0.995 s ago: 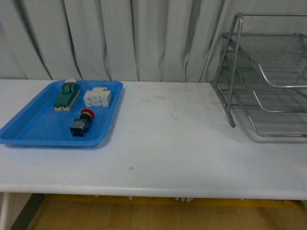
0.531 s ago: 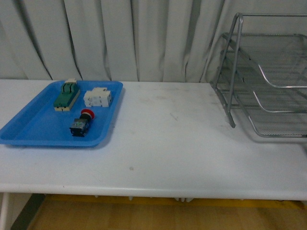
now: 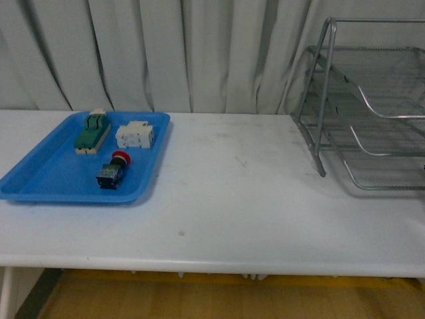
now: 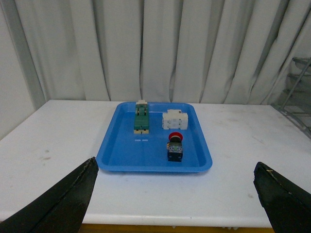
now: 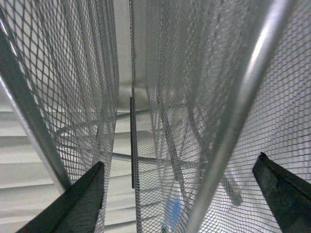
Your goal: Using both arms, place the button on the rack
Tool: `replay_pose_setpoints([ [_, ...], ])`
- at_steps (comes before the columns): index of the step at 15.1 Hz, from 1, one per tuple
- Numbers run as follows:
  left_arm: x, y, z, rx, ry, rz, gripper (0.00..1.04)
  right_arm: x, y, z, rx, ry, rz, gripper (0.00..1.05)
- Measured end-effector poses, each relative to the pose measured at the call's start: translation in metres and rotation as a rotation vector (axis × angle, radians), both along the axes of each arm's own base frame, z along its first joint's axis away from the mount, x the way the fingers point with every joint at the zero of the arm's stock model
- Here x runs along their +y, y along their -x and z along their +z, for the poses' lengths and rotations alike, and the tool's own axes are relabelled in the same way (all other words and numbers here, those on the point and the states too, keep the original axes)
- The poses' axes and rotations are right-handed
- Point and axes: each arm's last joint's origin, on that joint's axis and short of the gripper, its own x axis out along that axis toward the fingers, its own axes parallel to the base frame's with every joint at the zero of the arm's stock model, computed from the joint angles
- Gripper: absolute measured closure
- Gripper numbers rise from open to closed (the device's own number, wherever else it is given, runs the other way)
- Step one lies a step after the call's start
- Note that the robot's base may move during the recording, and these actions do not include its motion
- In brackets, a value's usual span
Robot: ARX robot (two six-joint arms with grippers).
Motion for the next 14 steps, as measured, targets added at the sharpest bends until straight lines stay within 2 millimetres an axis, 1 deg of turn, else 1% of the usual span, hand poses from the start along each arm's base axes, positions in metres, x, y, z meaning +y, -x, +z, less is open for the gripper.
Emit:
replay_pose_setpoints([
  [2, 0.000, 0.000, 0.000, 0.000, 0.000, 0.000, 0.07, 0.000, -0.007, 0.005, -0.025, 0.023, 0.004, 0.36],
  [4, 0.000, 0.000, 0.000, 0.000, 0.000, 0.000, 0.07, -0.002, -0.012, 0.007, -0.037, 0.039, -0.001, 0.55],
  [6, 0.000, 0.000, 0.000, 0.000, 0.000, 0.000, 0.07, -0.002, -0.012, 0.002, -0.029, 0.039, -0.010, 0.74],
  [8, 0.000, 0.000, 0.000, 0.000, 0.000, 0.000, 0.07, -0.004, -0.006, -0.005, -0.005, 0.030, -0.027, 1.00],
  [9, 0.000, 0.000, 0.000, 0.000, 0.000, 0.000, 0.07, -0.006, -0.002, -0.008, 0.012, -0.007, -0.032, 1.02],
  [11, 0.000, 0.000, 0.000, 0.000, 0.000, 0.000, 0.07, -0.008, 0.007, -0.012, 0.029, -0.015, -0.041, 1.02],
  [14, 0.000, 0.000, 0.000, 0.000, 0.000, 0.000, 0.07, -0.010, 0.027, -0.016, 0.067, -0.030, -0.058, 1.02],
])
